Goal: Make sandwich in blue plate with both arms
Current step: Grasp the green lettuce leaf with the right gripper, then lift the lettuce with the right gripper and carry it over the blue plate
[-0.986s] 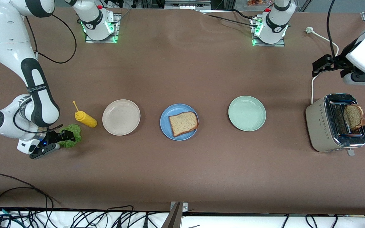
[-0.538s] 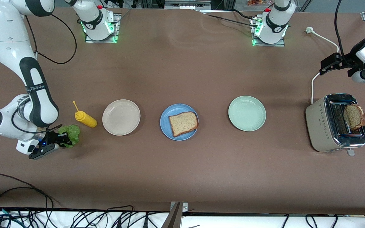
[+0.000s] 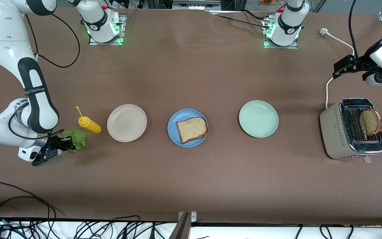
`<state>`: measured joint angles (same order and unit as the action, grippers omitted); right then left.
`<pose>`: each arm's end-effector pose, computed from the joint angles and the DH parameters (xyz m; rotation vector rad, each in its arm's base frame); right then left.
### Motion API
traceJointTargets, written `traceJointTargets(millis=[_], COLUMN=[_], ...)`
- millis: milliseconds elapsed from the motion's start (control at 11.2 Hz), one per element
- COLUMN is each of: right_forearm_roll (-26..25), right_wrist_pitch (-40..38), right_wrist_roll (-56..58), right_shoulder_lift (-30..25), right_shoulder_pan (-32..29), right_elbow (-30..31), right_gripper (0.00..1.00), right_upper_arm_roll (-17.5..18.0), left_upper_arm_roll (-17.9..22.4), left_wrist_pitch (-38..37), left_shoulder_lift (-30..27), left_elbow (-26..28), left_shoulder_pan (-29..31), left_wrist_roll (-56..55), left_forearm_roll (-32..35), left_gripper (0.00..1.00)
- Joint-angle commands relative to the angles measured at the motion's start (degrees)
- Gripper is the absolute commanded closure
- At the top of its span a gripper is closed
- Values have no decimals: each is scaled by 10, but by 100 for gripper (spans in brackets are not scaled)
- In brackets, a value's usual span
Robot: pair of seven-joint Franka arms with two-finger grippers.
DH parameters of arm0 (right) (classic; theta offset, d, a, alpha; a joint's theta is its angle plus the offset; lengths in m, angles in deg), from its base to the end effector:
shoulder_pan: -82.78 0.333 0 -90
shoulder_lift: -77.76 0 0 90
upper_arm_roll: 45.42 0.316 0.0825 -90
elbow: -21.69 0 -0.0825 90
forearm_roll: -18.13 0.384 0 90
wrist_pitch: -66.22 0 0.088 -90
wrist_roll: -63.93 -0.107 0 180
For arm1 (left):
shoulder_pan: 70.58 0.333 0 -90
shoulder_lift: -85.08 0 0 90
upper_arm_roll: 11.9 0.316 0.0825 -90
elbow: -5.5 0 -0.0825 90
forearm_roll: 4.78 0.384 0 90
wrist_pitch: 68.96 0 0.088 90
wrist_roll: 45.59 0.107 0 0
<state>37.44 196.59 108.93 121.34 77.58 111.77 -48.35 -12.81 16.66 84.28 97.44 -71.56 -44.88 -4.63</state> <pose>0.6898 -0.0856 0.1890 -2.8574 -0.6245 -0.0705 0.5407 -0.0176 0.6100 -3.1333 0.0710 0.1510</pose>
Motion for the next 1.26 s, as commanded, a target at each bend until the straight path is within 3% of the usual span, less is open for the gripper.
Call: traceJointTargets(millis=[0, 448, 1166], right_forearm_roll=[3, -19, -74], right_wrist_pitch=[-86, -185, -384], right_wrist_roll=[-51, -93, -226], right_shoulder_lift=[-51, -111, -160], right_shoulder_pan=[0, 1, 33], right_elbow=[2, -3, -108], right_gripper=[100, 100, 100], right_upper_arm_roll=[3, 6, 7], left_upper_arm_roll=[0, -2, -6], left_wrist_pitch=[10, 10, 10], left_shoulder_lift=[-14, -13, -14], left_elbow=[12, 10, 9], left_shoulder_pan=[-3, -8, -8], left_wrist_roll=[12, 11, 11], left_forearm_roll=[6, 17, 17], left_gripper=[0, 0, 0])
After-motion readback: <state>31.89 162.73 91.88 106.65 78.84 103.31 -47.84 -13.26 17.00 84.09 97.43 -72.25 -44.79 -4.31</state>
